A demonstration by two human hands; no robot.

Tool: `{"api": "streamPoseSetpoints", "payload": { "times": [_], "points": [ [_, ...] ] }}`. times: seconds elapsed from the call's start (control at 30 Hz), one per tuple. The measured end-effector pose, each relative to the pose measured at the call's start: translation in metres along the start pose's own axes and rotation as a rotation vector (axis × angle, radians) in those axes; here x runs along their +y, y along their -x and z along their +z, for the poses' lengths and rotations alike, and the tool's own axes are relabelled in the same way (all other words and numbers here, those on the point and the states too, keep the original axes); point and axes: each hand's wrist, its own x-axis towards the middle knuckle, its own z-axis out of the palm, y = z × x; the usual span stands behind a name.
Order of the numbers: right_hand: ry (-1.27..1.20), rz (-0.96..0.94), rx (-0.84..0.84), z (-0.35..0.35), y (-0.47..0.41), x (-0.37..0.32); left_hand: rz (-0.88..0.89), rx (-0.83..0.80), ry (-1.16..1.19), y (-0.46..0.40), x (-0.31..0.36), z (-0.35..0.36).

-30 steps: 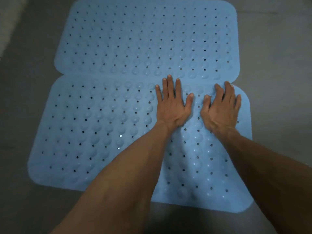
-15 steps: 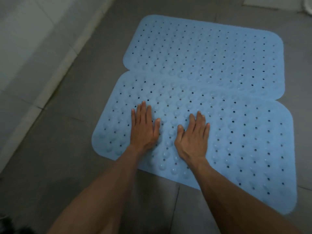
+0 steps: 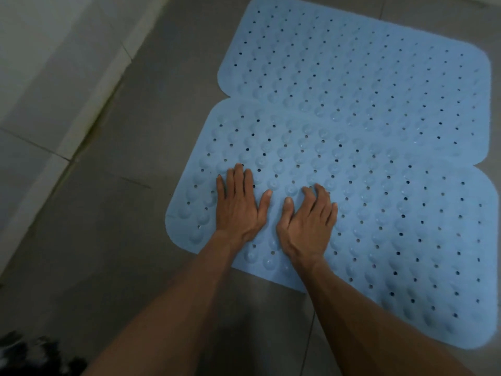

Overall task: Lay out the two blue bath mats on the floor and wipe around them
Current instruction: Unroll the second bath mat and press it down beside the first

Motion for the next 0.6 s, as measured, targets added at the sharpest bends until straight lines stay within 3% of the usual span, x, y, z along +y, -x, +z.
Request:
{"api": "streamPoseSetpoints", "payload": {
  "times": [0.17, 0.33, 0.43, 0.6],
  "points": [
    [0.011, 0.037, 0.049, 0.005, -0.003, -0.007, 0.187, 0.075, -0.068, -0.007, -0.001, 0.0],
    [0.073, 0.03, -0.019, 0.006, -0.003, -0.006, 0.194, -0.053, -0.118, -0.013, -0.004, 0.003],
    [0.116, 0.042, -0.118, 0.007, -0.006, -0.006, 0.182, -0.081, -0.106, -0.015, 0.0, 0.0],
    [0.084, 0.071, -0.105, 0.005, -0.008, -0.006, 0.188, -0.07, -0.098, -0.016, -0.001, 0.003]
  ]
}}
